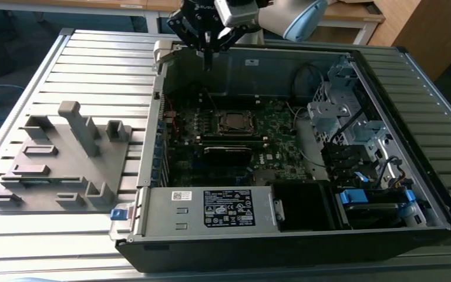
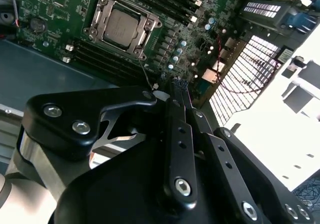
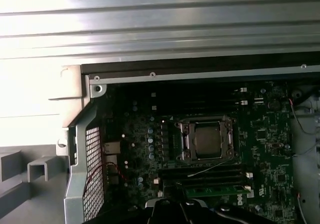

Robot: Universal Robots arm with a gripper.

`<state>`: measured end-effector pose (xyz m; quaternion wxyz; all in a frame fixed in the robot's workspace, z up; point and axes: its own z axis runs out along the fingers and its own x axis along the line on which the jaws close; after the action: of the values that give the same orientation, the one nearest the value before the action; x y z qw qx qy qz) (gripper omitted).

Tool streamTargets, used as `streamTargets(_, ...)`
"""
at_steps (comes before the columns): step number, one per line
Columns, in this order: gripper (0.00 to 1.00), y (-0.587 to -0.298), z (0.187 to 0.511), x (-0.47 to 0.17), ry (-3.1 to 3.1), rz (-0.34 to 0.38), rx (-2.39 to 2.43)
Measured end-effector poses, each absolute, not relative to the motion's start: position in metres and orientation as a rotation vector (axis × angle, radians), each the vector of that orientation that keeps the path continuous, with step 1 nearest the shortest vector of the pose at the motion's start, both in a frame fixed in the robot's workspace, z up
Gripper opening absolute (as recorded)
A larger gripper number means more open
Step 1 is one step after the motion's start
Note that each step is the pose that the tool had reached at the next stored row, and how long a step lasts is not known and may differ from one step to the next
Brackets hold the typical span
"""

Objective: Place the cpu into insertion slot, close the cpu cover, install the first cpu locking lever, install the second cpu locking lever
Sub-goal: 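Install the first cpu locking lever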

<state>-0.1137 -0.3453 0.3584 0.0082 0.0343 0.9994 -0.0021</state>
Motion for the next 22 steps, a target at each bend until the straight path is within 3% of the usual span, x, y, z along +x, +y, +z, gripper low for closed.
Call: streamTargets(22,0.1,-0.342,0.338,-0.126,3.124,-0.007,0.107)
